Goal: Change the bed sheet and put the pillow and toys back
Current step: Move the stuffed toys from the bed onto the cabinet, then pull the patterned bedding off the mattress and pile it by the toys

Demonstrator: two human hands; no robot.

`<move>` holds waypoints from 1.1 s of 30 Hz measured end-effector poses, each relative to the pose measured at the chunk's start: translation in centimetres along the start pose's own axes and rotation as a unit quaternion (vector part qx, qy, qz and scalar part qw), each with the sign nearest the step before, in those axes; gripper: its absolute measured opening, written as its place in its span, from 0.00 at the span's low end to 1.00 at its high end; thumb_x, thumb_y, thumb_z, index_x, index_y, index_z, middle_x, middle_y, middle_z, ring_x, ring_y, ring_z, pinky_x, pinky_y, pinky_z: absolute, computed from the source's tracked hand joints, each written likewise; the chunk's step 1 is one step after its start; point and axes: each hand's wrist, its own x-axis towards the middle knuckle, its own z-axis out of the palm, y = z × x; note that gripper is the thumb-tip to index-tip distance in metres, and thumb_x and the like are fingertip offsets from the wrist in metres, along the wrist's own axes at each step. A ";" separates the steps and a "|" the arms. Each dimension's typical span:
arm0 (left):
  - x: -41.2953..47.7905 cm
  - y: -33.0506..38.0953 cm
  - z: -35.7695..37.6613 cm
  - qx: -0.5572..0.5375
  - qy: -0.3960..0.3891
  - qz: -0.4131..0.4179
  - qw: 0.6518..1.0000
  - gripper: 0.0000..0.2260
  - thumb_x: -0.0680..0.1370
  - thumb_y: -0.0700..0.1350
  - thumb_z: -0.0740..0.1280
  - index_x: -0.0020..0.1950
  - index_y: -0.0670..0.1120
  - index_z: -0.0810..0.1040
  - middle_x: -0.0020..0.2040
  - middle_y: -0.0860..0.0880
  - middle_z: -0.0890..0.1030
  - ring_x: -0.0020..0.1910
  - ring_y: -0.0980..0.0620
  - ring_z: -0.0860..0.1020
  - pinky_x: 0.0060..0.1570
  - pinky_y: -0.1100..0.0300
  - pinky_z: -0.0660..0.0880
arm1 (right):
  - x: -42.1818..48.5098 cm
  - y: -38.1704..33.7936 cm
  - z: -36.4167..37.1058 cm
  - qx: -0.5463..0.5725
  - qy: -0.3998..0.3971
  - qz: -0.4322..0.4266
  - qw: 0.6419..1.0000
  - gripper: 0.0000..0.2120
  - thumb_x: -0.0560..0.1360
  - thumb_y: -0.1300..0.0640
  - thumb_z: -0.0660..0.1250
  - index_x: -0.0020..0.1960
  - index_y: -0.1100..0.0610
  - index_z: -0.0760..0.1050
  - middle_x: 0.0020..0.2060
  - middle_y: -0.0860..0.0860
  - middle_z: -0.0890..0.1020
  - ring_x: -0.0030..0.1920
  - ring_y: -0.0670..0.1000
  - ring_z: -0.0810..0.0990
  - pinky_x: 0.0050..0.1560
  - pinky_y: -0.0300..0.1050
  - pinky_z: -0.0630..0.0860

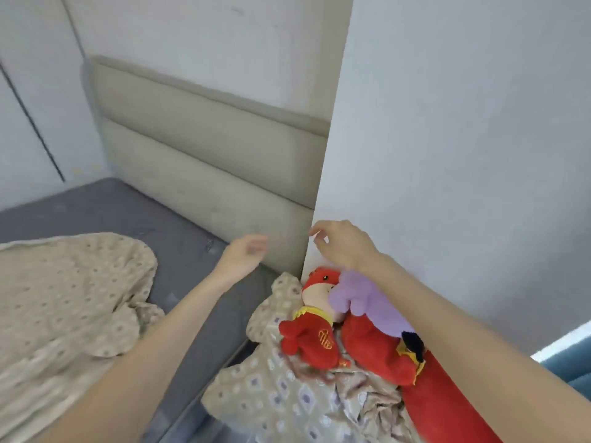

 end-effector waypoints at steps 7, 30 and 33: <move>-12.8 -5.6 -6.6 -0.034 0.156 -0.126 0.979 0.12 0.79 0.38 0.62 0.60 0.46 0.76 0.56 0.45 0.80 0.50 0.47 0.79 0.45 0.56 0.74 | -1.2 -8.5 5.5 0.018 -0.104 -0.162 0.981 0.15 0.78 0.58 0.58 0.60 0.49 0.78 0.58 0.48 0.81 0.60 0.52 0.77 0.58 0.45 0.73; -49.0 -29.8 -26.8 -0.088 0.404 -0.429 0.803 0.16 0.78 0.36 0.62 0.66 0.43 0.72 0.60 0.42 0.78 0.55 0.47 0.76 0.46 0.58 0.72 | -10.9 -45.3 32.5 -0.064 -0.460 -0.357 0.811 0.18 0.79 0.60 0.56 0.67 0.53 0.72 0.68 0.52 0.73 0.62 0.53 0.76 0.62 0.50 0.75; -51.1 -32.6 -30.0 -0.092 0.408 -0.446 0.791 0.14 0.79 0.41 0.62 0.65 0.46 0.74 0.59 0.43 0.78 0.51 0.48 0.77 0.35 0.62 0.71 | -11.7 -49.9 36.4 -0.079 -0.484 -0.360 0.794 0.20 0.79 0.60 0.56 0.70 0.53 0.70 0.71 0.52 0.68 0.66 0.53 0.72 0.60 0.47 0.74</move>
